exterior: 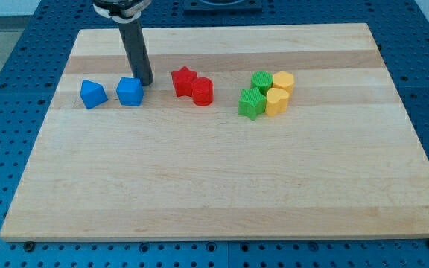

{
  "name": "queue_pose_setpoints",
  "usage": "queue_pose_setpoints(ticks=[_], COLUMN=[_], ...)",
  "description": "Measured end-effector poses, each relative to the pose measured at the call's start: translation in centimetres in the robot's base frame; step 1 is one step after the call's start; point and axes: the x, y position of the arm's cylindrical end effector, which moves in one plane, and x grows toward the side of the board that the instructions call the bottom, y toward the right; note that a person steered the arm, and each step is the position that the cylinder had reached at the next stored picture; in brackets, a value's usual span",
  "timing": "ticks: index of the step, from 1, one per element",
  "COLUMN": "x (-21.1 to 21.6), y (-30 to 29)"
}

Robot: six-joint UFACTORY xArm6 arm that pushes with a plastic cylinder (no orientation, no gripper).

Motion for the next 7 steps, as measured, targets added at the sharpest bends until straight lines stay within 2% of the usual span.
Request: queue_pose_setpoints(ticks=[1,3,5,7], x=[0.7,-4.3,-4.6,-4.4], y=[0.0,1.4,10.0,9.1])
